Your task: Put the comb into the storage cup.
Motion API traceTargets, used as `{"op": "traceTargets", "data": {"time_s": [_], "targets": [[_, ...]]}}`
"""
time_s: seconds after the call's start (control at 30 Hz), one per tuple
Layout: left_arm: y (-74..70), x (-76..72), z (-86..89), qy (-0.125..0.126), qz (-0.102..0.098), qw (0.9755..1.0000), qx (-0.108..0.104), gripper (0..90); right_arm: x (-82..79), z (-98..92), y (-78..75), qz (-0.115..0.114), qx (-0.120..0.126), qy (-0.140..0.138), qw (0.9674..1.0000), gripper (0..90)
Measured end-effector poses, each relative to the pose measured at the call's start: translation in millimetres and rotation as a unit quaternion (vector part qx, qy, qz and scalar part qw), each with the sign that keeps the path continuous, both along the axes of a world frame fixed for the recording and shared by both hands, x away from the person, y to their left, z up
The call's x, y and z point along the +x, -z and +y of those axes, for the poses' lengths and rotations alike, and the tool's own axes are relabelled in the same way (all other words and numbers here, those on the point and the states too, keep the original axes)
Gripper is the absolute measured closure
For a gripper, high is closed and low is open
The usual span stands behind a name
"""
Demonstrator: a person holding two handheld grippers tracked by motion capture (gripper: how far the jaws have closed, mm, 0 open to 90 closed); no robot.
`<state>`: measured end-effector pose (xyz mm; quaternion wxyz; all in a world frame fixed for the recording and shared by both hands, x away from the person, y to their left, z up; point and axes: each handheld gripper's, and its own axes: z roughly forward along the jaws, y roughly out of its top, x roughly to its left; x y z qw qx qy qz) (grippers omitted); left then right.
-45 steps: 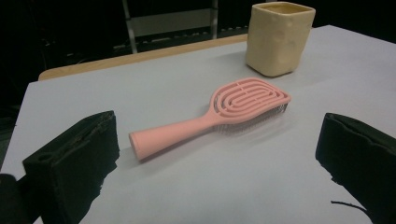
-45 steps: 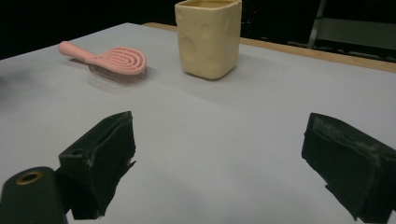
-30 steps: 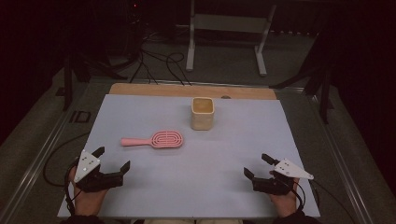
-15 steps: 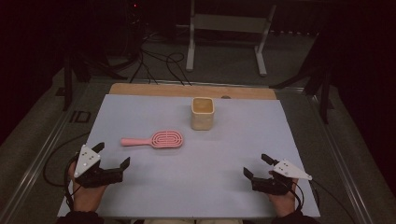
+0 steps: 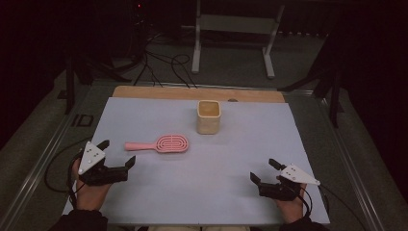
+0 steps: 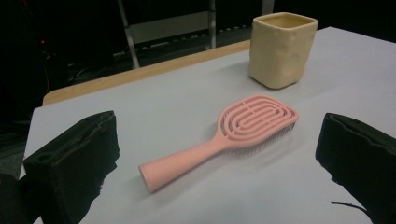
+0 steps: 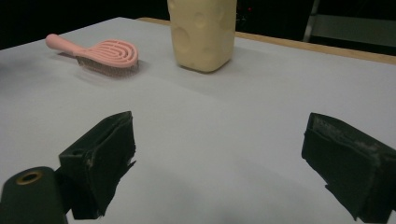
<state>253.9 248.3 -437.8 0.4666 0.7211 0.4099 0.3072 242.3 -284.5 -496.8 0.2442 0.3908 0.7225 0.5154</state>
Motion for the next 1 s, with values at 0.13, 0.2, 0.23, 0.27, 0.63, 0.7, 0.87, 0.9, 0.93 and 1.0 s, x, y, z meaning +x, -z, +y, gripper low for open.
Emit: {"op": "traceTargets", "data": {"time_s": [0.13,0.2,0.23,0.27,0.63,0.7,0.87,0.9,0.93,1.0], "targets": [[-2.9,4.8,-0.6,0.001,0.001,1.0000,0.004,0.1,0.1,-1.0,0.0,-0.001,0.001,0.001,1.0000,9.4],[-4.3,7.1,-1.1,0.002,0.000,1.0000,0.005,0.1,0.2,-1.4,0.0,-0.001,0.001,0.002,1.0000,9.3],[-4.8,7.9,-1.3,0.002,0.000,1.0000,0.005,0.1,0.1,-1.5,0.0,-0.001,0.002,0.002,1.0000,9.4],[-5.6,9.5,-1.8,0.003,-0.001,1.0000,0.005,0.1,0.1,-1.5,0.0,-0.001,0.002,0.002,1.0000,9.4],[-9.5,22.6,-4.1,0.004,0.002,0.9999,0.014,0.1,0.5,-0.6,0.8,0.003,0.001,0.001,1.0000,9.4],[-8.9,24.4,-4.1,0.003,0.004,0.9999,0.014,0.1,0.6,-0.3,1.0,0.004,-0.001,0.000,1.0000,9.4],[-7.1,28.6,-3.4,0.001,0.009,0.9999,0.012,0.1,0.7,0.3,1.4,0.004,-0.001,0.000,1.0000,9.4],[-6.6,29.3,-3.5,0.001,0.009,0.9999,0.010,0.1,0.7,0.3,1.4,0.004,-0.001,0.000,1.0000,9.4],[-6.2,29.8,-3.6,0.001,0.009,0.9999,0.011,0.1,0.7,0.4,1.4,0.004,-0.001,0.000,1.0000,9.4],[-5.4,31.2,-4.3,0.000,0.011,0.9999,0.010,0.1,0.9,0.6,1.6,0.004,-0.003,0.000,1.0000,9.4]]}}
